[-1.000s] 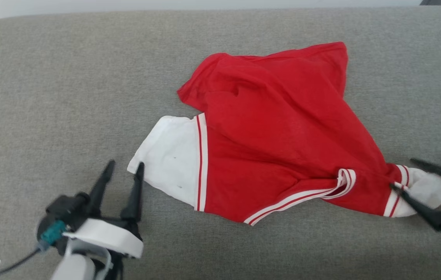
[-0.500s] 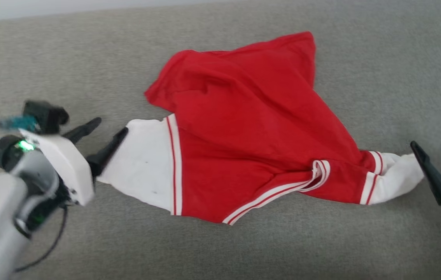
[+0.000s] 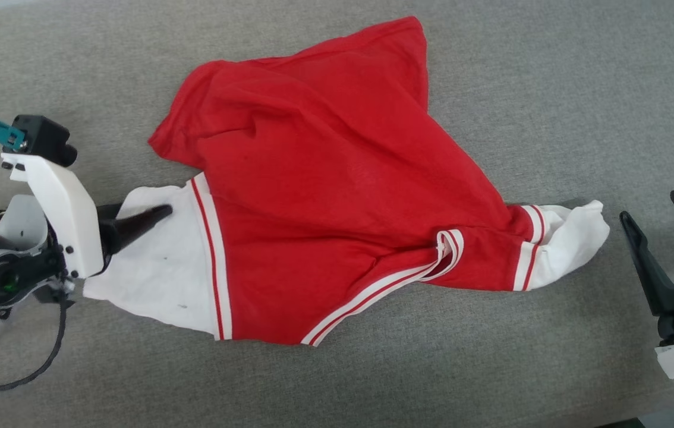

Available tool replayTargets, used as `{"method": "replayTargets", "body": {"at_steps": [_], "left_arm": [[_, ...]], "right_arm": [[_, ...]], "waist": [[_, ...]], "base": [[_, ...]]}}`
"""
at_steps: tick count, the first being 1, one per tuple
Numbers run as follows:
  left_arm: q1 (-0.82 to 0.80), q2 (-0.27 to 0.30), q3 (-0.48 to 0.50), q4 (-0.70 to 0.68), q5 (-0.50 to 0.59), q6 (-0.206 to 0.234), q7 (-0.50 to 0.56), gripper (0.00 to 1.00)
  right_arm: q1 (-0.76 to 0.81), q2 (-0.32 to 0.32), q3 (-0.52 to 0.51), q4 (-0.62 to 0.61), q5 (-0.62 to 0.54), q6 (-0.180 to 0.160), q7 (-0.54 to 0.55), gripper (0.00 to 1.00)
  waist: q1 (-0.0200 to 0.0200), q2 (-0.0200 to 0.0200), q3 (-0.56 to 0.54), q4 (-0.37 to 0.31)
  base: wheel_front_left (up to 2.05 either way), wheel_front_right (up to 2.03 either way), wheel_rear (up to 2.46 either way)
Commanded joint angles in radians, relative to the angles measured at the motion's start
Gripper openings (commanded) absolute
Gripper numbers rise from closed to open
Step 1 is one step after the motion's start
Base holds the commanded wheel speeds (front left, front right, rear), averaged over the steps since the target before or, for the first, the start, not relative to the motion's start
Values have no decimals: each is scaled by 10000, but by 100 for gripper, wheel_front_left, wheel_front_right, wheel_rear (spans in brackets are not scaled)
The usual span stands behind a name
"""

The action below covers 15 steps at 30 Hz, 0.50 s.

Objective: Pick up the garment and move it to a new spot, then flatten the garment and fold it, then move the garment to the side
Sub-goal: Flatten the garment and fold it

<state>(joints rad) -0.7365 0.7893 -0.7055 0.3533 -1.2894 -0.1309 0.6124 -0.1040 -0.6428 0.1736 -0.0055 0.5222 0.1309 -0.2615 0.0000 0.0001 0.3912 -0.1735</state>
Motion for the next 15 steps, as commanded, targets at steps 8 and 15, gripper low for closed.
{"method": "replayTargets", "body": {"at_steps": [8,15], "left_arm": [[-601,14,50,764,238,10,-1680,0],[-1067,222,268,2000,885,10,-3690,0]], "right_arm": [[250,308,-356,-25,-110,-3,-48,100],[247,367,-448,46,-176,-3,-48,100]], "waist": [[0,-1,-13,22],[0,-1,-180,304]], "base": [[0,0,0],[0,0,0]]}}
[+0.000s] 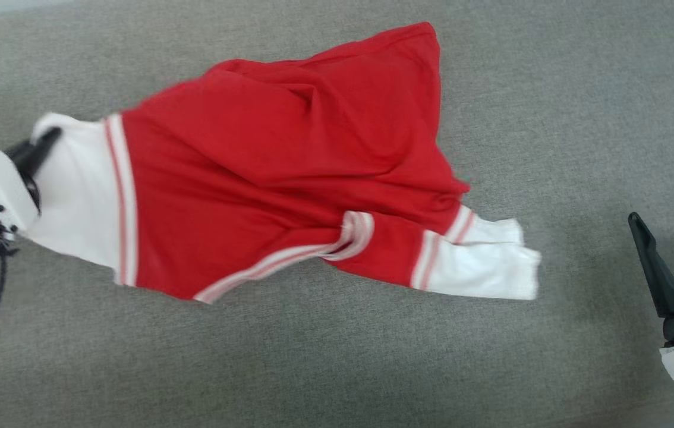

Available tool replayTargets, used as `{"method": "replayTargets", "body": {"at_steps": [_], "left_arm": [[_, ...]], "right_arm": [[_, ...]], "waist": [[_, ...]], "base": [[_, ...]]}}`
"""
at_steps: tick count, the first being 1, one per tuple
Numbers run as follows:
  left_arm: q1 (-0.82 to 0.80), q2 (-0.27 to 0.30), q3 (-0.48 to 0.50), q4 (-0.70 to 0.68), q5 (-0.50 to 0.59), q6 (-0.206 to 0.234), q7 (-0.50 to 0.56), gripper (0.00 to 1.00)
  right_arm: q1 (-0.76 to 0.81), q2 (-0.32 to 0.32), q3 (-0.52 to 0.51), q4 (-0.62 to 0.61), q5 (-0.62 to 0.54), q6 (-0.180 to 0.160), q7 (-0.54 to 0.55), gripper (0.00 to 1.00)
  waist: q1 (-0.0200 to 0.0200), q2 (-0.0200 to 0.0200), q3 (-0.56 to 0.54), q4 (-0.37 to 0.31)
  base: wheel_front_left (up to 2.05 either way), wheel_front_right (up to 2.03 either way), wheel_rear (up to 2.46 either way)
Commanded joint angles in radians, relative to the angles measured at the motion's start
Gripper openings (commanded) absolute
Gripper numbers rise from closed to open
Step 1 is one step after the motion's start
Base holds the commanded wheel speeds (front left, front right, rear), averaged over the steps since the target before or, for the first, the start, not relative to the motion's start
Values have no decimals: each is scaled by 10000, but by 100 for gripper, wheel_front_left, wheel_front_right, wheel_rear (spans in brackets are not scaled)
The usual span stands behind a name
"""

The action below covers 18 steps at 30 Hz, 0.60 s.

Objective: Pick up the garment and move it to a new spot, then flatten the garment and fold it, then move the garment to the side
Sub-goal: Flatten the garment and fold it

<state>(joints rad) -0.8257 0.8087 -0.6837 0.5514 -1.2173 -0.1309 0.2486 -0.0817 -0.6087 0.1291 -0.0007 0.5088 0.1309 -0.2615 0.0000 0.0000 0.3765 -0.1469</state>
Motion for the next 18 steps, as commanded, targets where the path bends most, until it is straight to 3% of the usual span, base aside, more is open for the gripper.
{"method": "replayTargets", "body": {"at_steps": [1,8,9,11,18], "left_arm": [[-180,-4,59,180,245,10,-313,0],[66,-336,-279,983,493,10,-912,0],[89,-360,-299,994,475,10,-1021,38],[147,-407,-260,1001,410,10,-1412,100],[1086,-775,-477,859,874,10,-3667,100]], "right_arm": [[14,25,6,6,-49,-3,-48,100],[16,-312,480,97,121,-3,-48,100],[-1,-459,721,140,187,-3,-44,100],[-178,-822,1285,181,374,-3,121,100],[-933,-2297,3104,-77,1248,-3,999,100]], "waist": [[0,0,-68,73],[0,0,-267,314],[0,0,-304,350],[0,0,-368,414],[0,0,-675,999]], "base": [[0,0,0],[0,0,0],[0,0,0],[0,0,0],[0,0,0]]}}
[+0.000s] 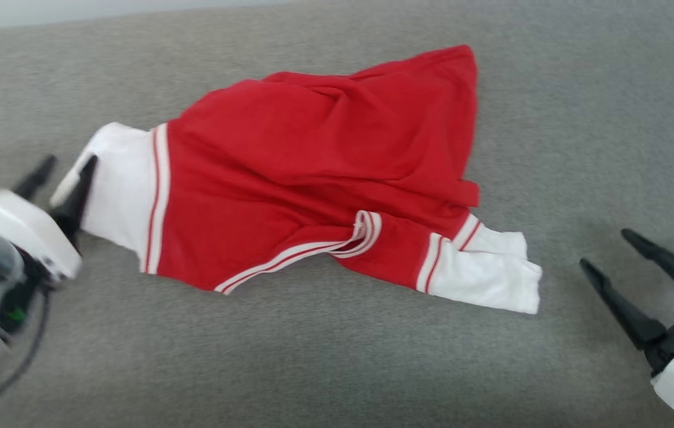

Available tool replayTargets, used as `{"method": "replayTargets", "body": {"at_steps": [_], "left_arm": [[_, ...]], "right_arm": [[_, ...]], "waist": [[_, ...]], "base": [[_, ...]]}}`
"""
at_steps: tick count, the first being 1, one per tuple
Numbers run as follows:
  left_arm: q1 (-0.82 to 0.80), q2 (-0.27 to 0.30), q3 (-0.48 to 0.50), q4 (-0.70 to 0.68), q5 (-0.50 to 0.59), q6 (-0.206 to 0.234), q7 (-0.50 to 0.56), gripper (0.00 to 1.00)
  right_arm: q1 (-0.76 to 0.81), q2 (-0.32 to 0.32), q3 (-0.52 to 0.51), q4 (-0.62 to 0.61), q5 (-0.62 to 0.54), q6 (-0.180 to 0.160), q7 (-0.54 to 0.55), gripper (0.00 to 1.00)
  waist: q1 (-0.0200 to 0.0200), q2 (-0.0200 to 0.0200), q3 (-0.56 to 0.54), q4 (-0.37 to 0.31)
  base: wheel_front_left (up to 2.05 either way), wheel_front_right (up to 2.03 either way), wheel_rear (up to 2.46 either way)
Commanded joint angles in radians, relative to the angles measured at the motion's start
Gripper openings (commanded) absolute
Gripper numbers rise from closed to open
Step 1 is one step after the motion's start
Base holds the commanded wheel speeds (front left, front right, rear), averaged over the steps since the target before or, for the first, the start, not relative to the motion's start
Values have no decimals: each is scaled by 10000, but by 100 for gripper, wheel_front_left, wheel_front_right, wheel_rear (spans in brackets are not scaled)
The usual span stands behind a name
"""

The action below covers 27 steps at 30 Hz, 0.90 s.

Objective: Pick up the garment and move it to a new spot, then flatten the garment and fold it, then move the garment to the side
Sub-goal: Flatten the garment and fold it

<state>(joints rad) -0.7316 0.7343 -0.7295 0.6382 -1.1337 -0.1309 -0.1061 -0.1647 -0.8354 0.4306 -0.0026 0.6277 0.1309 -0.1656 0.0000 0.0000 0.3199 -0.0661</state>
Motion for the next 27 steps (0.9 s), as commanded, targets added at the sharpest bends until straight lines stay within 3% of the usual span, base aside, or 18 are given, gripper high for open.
{"method": "replayTargets", "body": {"at_steps": [1,4,7,13,14,20,26,27], "left_arm": [[145,-32,-19,-10,38,10,-120,100],[722,-470,9,33,239,39,-1167,100],[1280,-1066,180,-143,757,300,-1553,100],[3158,-2679,2679,-1865,2836,808,-1595,100],[3814,-3251,3353,-2472,3686,721,-1599,100],[5286,-4904,4742,-3770,5528,307,-1601,100],[5797,-5694,5184,-4292,6459,47,-1603,100],[5849,-5754,5241,-4342,6539,20,-1603,100]], "right_arm": [[-104,-31,89,-57,60,-3,40,100],[-442,-702,901,-319,554,-3,458,100],[-847,-1353,1694,-633,1105,-3,918,100],[-1839,-2267,3067,-1042,1998,-3,1703,100],[-2213,-2425,3534,-1080,2239,-3,1969,100],[-3466,-2672,5082,-965,2772,-3,2751,100],[-4556,-2861,6421,-538,3081,-3,3170,100],[-4697,-2911,6646,-517,3146,-3,3255,83]], "waist": [[0,0,-109,191],[0,0,-248,594],[0,0,-372,1042],[0,0,-497,1979],[0,0,-516,2261],[0,0,-412,3038],[0,0,-269,3569],[0,0,-249,3618]], "base": [[0,0,0],[0,0,0],[0,0,0],[0,0,0],[0,0,0],[0,0,0],[0,0,0],[0,0,0]]}}
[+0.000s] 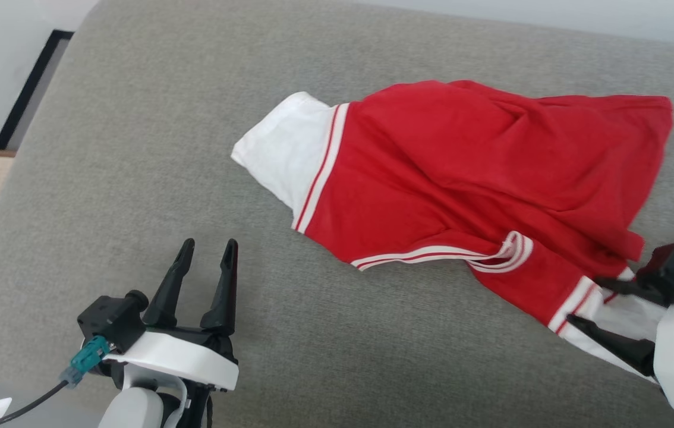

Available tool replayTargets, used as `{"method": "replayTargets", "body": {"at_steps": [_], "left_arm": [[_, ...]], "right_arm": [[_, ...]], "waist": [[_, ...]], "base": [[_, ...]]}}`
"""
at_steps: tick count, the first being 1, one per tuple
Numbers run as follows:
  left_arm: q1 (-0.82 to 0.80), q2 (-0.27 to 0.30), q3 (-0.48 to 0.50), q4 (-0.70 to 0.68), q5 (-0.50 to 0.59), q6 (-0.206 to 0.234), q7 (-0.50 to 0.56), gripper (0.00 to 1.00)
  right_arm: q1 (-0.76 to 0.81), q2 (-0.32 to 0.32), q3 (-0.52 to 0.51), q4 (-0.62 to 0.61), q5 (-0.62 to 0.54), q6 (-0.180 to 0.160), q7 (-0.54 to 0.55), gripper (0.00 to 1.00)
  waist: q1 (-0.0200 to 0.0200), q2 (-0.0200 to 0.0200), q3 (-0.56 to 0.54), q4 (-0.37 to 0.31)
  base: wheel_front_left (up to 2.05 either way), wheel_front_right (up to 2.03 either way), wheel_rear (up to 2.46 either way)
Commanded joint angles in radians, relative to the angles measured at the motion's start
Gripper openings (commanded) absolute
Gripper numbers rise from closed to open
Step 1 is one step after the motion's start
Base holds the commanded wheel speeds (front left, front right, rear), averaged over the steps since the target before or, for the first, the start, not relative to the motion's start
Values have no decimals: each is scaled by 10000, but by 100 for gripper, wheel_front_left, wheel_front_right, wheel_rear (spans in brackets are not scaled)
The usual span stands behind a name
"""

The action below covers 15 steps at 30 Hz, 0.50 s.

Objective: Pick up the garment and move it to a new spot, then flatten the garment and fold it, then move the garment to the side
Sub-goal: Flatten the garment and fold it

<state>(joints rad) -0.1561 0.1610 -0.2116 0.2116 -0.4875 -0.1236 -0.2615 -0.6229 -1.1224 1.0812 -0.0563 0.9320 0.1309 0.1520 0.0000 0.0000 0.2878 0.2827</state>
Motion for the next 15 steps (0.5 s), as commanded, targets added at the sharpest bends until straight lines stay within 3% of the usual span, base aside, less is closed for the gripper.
{"method": "replayTargets", "body": {"at_steps": [1,2,4,10,15], "left_arm": [[145,-76,133,-106,125,-67,-50,100],[195,-116,190,-129,167,-68,-50,100],[216,-167,224,-164,217,-74,-50,100],[320,-153,79,-243,77,-82,-50,100],[375,-107,157,-306,46,-77,-49,100]], "right_arm": [[-270,-80,379,6,130,-3,115,49],[-415,-122,605,-9,181,-3,157,41],[-687,-235,1017,-14,270,-3,191,1],[-1380,-445,1637,185,28,-3,-225,0],[-2060,-853,1572,738,-910,-3,-945,0]], "waist": [[0,0,83,166],[0,0,88,182],[0,0,107,184],[0,0,50,-28],[0,0,-42,-428]], "base": [[0,0,0],[0,0,0],[0,0,0],[0,0,0],[0,0,0]]}}
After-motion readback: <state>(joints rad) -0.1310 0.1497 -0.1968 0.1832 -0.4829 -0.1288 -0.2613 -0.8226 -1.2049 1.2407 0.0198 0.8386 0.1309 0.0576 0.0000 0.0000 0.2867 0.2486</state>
